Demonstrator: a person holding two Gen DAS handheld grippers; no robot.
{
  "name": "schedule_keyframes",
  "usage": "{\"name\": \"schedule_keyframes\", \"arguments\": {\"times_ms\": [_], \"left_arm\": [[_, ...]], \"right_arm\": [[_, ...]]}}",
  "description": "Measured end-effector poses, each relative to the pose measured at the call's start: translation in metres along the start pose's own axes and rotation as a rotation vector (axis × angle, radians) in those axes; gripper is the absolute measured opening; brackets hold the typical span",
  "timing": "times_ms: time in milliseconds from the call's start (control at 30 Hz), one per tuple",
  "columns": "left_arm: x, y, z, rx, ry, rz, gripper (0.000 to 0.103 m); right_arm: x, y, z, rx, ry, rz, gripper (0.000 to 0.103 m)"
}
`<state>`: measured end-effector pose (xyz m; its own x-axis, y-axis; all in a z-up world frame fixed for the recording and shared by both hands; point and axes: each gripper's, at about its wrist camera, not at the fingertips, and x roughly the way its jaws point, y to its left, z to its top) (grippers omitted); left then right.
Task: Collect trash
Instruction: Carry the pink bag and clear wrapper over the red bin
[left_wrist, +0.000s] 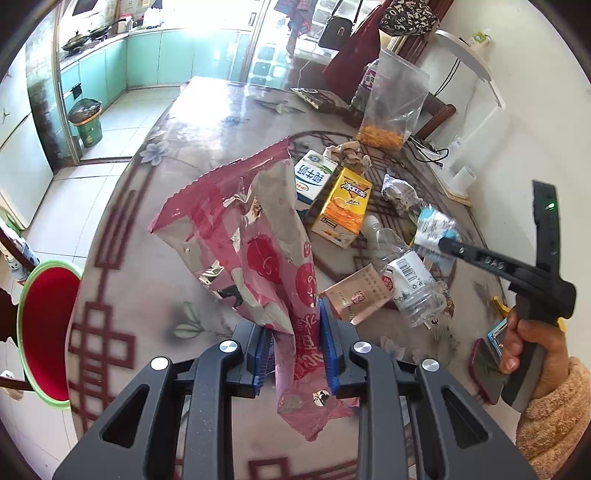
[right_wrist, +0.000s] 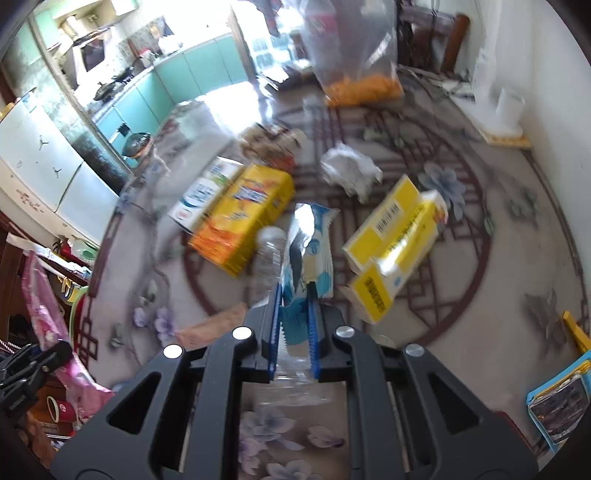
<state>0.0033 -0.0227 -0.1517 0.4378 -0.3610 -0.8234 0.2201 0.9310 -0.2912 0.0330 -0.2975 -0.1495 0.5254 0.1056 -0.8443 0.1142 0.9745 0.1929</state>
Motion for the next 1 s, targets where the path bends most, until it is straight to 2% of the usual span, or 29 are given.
{"name": "schedule_keyframes", "arguments": {"times_ms": [167, 467, 767, 1000], "left_arm": [[-0.008, 0.019, -0.003, -0.011, -0.002, -0.004, 0.022], [-0.028, 0.067, -0.010, -0.053, -0.014, 0.018, 0.024], [-0.040, 0.121, -0.020, -0.091, 0.002, 0.058, 0.024], [-0.049, 0.148, -0.021, -0.096, -0.010, 0.068, 0.024]], "right_arm": [[-0.015, 0.032, 0.001, -0.032, -0.038, 0.028, 0.013], [-0.023, 0.079, -0.008, -0.029, -0.040, 0.094, 0.013], [-0.018, 0.158, -0.030, -0.115, -0.003, 0.171, 0.013], [-0.017, 0.206, -0.041, -0.173, 0.009, 0.205, 0.013]]}}
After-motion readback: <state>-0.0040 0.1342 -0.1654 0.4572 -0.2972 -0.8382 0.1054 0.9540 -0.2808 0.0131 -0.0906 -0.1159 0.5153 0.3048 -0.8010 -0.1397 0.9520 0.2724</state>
